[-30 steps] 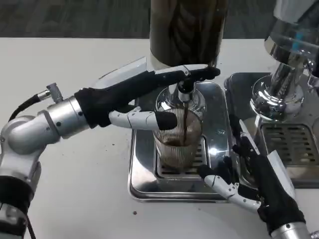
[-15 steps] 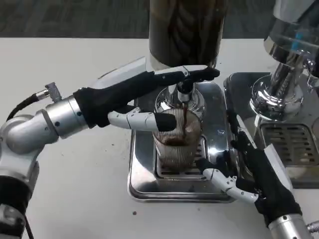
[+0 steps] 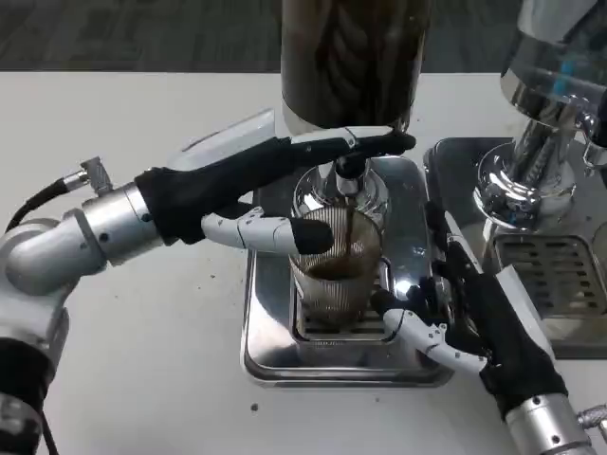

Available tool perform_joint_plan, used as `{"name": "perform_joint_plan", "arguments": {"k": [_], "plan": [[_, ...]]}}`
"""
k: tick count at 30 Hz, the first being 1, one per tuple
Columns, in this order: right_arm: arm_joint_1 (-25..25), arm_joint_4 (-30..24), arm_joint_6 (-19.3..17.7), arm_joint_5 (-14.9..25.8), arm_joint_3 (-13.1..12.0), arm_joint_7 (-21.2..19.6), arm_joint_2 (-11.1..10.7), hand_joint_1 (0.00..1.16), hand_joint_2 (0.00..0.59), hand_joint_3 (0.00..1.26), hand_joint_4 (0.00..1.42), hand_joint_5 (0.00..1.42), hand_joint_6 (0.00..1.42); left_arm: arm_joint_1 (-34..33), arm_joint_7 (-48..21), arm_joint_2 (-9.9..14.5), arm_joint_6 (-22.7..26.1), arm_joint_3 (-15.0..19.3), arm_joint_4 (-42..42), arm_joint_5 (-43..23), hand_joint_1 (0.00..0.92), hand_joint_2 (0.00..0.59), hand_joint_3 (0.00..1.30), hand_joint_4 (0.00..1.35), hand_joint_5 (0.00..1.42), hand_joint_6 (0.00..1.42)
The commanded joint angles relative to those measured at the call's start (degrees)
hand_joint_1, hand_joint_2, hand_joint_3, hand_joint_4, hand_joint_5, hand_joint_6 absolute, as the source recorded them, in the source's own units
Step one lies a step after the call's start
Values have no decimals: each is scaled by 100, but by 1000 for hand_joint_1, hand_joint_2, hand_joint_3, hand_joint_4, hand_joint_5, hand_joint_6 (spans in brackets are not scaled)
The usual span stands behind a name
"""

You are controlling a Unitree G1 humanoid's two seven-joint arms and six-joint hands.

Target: Grasp the cup under the faucet to collect the drink, then remove the cup.

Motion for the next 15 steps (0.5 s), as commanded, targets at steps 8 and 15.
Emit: {"name": "perform_joint_plan", "arguments": {"k": [8, 15], "plan": [[-289, 307, -133, 91, -23, 149, 31, 600, 229, 0, 0, 0, 80, 341, -61, 210, 256, -83, -47, 219, 0, 49, 160, 117, 118, 24], [-367, 368, -137, 96, -24, 195, 47, 591, 231, 0, 0, 0, 80, 383, -59, 232, 279, -72, -122, 199, 0, 49, 160, 117, 118, 24]]}}
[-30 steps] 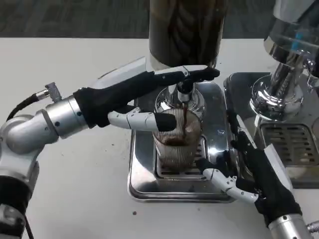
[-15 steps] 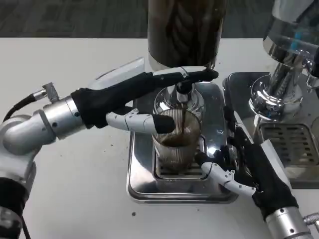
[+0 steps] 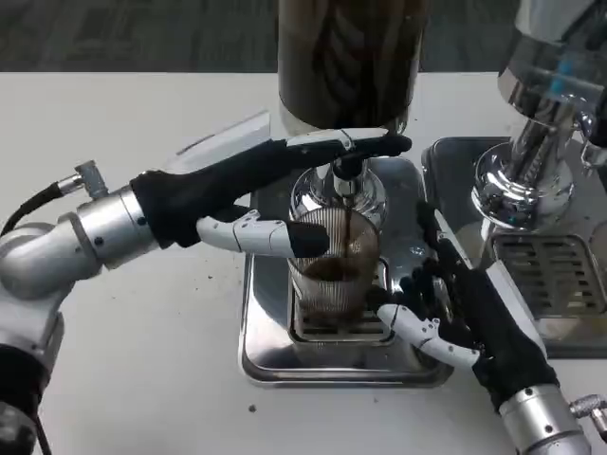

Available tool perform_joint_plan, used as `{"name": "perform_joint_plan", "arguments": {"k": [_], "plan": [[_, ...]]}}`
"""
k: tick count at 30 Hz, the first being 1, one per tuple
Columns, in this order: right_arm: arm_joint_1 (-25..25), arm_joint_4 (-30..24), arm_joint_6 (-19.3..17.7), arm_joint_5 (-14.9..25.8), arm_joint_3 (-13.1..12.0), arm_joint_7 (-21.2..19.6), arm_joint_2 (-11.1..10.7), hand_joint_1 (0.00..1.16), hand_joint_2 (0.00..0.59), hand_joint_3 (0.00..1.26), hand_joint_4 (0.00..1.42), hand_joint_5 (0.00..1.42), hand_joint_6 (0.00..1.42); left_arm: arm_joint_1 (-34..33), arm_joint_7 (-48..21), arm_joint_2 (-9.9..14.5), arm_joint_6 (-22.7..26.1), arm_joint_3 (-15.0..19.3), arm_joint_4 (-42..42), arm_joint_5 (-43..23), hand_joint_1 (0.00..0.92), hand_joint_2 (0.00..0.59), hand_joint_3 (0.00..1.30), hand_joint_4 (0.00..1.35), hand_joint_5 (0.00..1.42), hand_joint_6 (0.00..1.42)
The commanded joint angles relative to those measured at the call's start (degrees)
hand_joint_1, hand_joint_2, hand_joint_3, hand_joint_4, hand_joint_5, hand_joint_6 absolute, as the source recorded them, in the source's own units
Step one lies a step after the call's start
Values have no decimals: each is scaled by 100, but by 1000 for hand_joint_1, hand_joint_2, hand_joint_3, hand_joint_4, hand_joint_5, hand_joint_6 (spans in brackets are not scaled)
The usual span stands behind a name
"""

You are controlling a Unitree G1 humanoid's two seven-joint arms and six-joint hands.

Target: Grasp the cup under the faucet to collect the drink, then remove the cup.

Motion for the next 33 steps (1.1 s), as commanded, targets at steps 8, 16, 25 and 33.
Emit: {"name": "perform_joint_plan", "arguments": {"k": [8, 16, 25, 33], "plan": [[-165, 116, -85, 87, -38, 97, 32, 583, 234, 0, 0, 0, 80, 292, -103, 170, 234, -74, 12, 200, 0, 49, 160, 117, 118, 24], [-252, 209, -96, 121, -40, 145, 39, 577, 240, 0, 0, 0, 80, 334, -92, 176, 247, -57, -35, 189, 0, 50, 160, 117, 118, 24], [-277, 258, -121, 137, -42, 149, 40, 574, 242, 0, 0, 0, 80, 345, -118, 115, 318, 51, -11, -79, 0, 54, 160, 117, 118, 28], [-265, 272, -127, 137, -49, 138, 45, 573, 242, 4, 0, 0, 80, 286, -533, -46, 682, 308, -129, -843, 0, 61, 160, 117, 118, 46]]}}
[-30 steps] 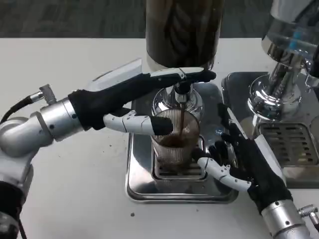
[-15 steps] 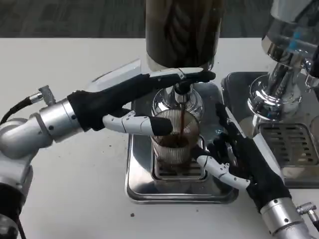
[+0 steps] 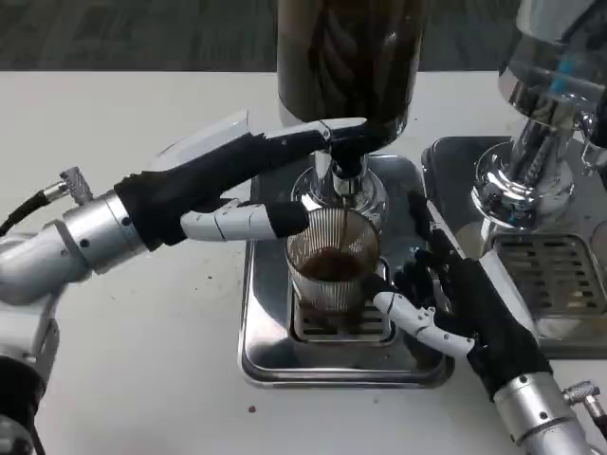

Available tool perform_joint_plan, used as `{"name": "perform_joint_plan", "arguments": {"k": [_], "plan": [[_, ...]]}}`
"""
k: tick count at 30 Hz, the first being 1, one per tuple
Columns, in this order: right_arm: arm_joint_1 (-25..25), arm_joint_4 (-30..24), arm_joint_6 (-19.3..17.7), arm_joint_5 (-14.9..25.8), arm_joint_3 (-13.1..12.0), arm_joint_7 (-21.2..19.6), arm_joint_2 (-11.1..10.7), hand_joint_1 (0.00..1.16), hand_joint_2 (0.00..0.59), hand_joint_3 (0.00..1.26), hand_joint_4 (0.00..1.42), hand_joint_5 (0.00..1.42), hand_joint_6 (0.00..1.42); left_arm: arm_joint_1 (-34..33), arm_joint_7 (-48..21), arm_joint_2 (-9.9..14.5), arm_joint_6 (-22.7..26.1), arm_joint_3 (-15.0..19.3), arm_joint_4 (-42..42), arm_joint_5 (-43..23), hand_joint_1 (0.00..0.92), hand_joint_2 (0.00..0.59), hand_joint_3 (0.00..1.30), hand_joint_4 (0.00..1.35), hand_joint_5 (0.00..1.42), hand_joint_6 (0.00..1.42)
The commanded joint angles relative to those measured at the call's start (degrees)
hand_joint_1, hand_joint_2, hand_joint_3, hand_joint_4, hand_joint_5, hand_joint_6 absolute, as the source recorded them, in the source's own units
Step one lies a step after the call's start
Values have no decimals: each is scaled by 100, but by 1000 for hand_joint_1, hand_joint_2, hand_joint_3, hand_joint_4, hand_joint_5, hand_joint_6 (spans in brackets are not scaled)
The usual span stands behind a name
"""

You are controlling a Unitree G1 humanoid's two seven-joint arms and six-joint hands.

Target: Grasp the cup under the faucet to collect the drink, then remove the cup.

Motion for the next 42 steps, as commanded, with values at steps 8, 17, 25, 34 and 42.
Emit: {"name": "perform_joint_plan", "arguments": {"k": [8, 17, 25, 34, 42], "plan": [[24, 16, -98, 59, -44, 15, 23, 573, 242, 4, 0, 0, 80, 134, -495, -181, 435, 463, -205, -570, 0, 68, 178, 127, 130, 65], [23, -22, -119, 42, -50, 20, -4, 567, 237, 0, 0, 0, 80, 470, -411, -94, 501, 856, -427, -645, 0, 65, 185, 127, 141, 81], [-21, -4, -133, 32, -28, 54, -19, 563, 236, 0, 0, 0, 80, 815, -132, 17, 513, 1133, -296, -474, 0, 63, 180, 134, 144, 83], [-135, 39, -117, 10, 3, 174, -66, 569, 220, 0, 0, 0, 52, 1150, 309, 56, 542, 1250, 56, -130, 0, 70, 176, 137, 144, 86], [-216, 96, -87, -26, 30, 300, -115, 564, 213, 0, 0, 0, 34, 1257, 485, 68, 532, 1254, 406, 79, 0, 74, 175, 140, 144, 87]]}}
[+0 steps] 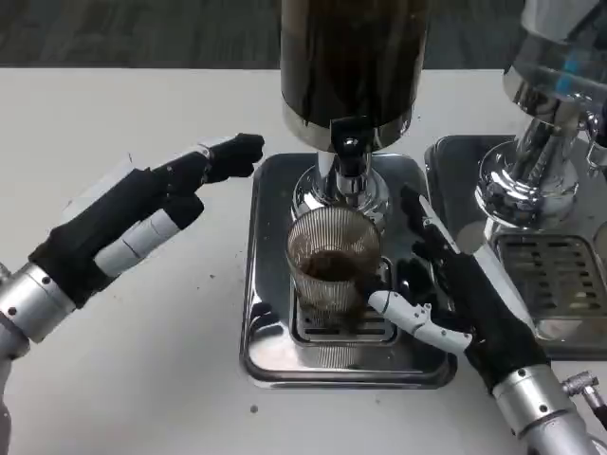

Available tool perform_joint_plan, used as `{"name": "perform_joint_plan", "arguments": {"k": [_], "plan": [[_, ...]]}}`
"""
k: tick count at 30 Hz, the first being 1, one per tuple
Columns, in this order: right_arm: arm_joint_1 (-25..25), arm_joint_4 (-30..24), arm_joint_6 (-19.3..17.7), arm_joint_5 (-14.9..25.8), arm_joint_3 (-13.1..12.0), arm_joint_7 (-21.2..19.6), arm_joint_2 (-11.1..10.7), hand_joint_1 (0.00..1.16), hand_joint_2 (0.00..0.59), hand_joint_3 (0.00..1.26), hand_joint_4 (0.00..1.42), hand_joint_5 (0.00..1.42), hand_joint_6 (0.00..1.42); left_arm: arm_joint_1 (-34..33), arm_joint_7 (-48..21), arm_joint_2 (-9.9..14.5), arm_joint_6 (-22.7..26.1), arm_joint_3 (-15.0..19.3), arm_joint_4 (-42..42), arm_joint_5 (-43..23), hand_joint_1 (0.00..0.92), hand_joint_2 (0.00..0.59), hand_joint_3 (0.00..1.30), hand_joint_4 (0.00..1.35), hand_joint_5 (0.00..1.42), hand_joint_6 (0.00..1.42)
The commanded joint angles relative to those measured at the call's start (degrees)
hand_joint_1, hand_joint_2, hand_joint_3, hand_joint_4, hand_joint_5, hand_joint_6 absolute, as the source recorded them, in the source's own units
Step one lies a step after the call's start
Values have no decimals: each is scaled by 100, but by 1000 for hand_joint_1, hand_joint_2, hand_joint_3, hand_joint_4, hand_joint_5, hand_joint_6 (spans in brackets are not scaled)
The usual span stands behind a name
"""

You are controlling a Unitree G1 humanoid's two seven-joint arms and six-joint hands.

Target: Grasp the cup under the faucet to collect the drink, then remove the cup.

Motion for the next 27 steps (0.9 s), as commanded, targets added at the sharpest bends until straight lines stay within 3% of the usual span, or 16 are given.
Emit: {"name": "perform_joint_plan", "arguments": {"k": [1, 16, 27], "plan": [[-103, 80, -46, -28, 35, 87, -51, 564, 213, 0, 0, 0, 32, 93, 108, 60, 5, 8, 165, 114, 0, 79, 177, 146, 144, 88], [-282, 239, 31, -184, 103, 58, -49, 554, 220, 0, 0, 0, 18, 224, 201, 108, 28, -2, 239, 230, 0, 99, 226, 183, 156, 90], [-219, 445, -293, 76, 10, 86, 8, 501, 226, 0, 0, 0, 27, 243, 247, 120, 52, -13, 288, 306, 0, 105, 236, 194, 166, 102]]}}
